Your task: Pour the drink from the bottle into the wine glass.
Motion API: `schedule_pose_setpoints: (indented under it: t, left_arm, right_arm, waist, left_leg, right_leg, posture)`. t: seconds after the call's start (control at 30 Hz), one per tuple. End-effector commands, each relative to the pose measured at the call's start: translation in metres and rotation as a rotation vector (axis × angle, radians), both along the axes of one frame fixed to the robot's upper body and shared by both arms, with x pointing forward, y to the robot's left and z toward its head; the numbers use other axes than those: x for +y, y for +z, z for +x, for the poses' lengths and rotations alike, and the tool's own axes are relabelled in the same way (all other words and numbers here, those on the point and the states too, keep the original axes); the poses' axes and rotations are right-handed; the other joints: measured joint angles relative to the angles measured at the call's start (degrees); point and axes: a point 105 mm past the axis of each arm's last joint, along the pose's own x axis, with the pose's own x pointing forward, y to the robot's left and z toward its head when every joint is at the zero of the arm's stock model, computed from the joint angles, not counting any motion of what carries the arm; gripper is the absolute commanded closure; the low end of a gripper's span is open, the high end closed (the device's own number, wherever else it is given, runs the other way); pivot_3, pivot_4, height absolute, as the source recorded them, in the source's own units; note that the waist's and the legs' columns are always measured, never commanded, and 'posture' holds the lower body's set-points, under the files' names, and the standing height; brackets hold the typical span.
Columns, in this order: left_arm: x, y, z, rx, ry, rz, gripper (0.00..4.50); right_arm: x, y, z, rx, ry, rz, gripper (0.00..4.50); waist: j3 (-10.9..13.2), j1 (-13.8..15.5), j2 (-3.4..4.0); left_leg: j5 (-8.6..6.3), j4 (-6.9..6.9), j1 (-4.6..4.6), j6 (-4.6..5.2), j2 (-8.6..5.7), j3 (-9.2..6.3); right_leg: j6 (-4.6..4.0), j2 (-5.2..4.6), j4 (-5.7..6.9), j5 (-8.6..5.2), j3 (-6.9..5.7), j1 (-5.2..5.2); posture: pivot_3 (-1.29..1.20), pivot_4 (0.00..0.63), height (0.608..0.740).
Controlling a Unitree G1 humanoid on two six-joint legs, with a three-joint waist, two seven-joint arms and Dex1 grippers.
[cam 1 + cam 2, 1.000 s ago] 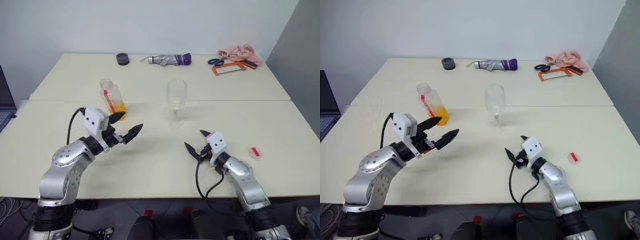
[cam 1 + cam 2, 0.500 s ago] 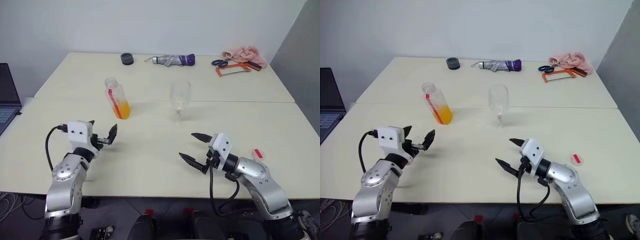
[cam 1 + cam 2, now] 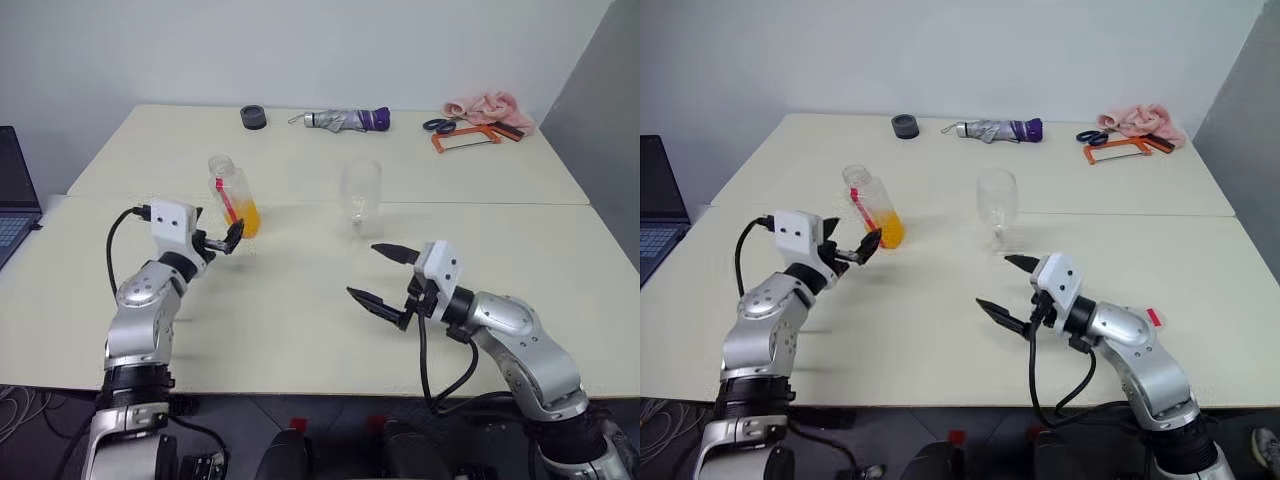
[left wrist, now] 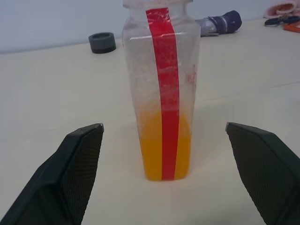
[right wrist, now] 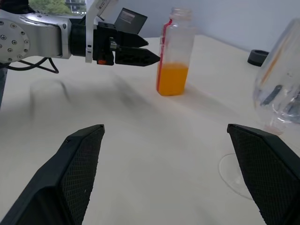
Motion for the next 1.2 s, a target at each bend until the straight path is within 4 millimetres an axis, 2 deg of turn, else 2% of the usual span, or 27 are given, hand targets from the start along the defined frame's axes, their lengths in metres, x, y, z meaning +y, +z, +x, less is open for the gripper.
schedule_pose_setpoints:
  t: [0.03,0.23,0.5,0.8,0.93,1.1,1.13,1.2]
  left_arm:
    - [-0.002,0.013,0.007,-0.042,-0.026,0.028,0.00]
    - [-0.001,0.019,0.022,-0.049,-0.032,0.017,0.00]
    - [-0.007,0.023,0.036,-0.052,-0.057,0.010,0.00]
    - [-0.012,0.027,0.046,-0.062,-0.072,-0.017,0.00]
    - [-0.011,0.027,0.048,-0.061,-0.071,-0.042,0.88]
    - [-0.011,0.027,0.048,-0.058,-0.075,-0.071,2.46]
    - [-0.013,0.028,0.048,-0.061,-0.080,-0.074,2.67]
    - [-0.017,0.033,0.047,-0.076,-0.095,-0.072,2.79]
  right_arm:
    - [-0.001,0.015,0.000,-0.066,-0.011,0.024,0.02]
    - [0.004,0.020,0.000,-0.089,-0.001,0.030,0.02]
    - [0.012,0.039,0.002,-0.120,0.032,0.087,0.02]
    - [0.016,0.042,0.004,-0.133,0.049,0.082,0.02]
    - [0.017,0.042,0.003,-0.133,0.048,0.083,0.00]
    - [0.017,0.042,0.003,-0.136,0.042,0.086,0.00]
    - [0.016,0.043,0.004,-0.138,0.039,0.086,0.00]
    - [0.015,0.044,0.003,-0.143,0.032,0.086,0.00]
  waist:
    - [0.0,0.0,0.00]
    - [0.0,0.0,0.00]
    - [0.0,0.0,-0.01]
    - [0.0,0.0,-0.01]
    - [0.0,-0.1,-0.01]
    - [0.0,-0.1,-0.01]
    - [0.0,-0.1,-0.01]
    - [0.0,-0.1,-0.01]
  left_leg:
    - [0.02,0.00,-0.01,-0.03,-0.01,0.00]
    - [0.01,0.01,-0.03,-0.01,-0.01,-0.01]
    - [0.03,0.02,-0.06,-0.05,-0.03,-0.04]
    - [0.04,0.04,-0.10,-0.06,-0.05,-0.05]
    - [0.04,0.04,-0.10,-0.06,-0.05,-0.06]
    - [0.04,0.04,-0.11,-0.06,-0.05,-0.07]
    - [0.04,0.04,-0.11,-0.06,-0.05,-0.06]
    - [0.04,0.05,-0.12,-0.07,-0.06,-0.07]
  right_leg:
    - [0.00,0.00,0.00,0.00,0.00,-0.01]
    - [0.00,0.00,0.00,0.00,-0.02,-0.02]
    - [0.00,0.00,0.01,0.00,-0.05,-0.03]
    - [0.00,-0.01,0.01,0.00,-0.07,-0.05]
    - [0.00,-0.01,0.01,0.00,-0.07,-0.05]
    - [0.00,-0.01,0.01,0.00,-0.07,-0.06]
    - [0.00,-0.01,0.01,0.00,-0.07,-0.06]
    - [0.00,-0.01,0.01,0.00,-0.07,-0.06]
  posture:
    - [0.00,0.150,0.740]
    - [0.00,0.150,0.740]
    - [0.00,0.150,0.740]
    - [0.00,0.150,0.740]
    - [0.00,0.150,0.740]
    - [0.00,0.150,0.740]
    - [0.00,0.150,0.740]
    - [0.00,0.150,0.740]
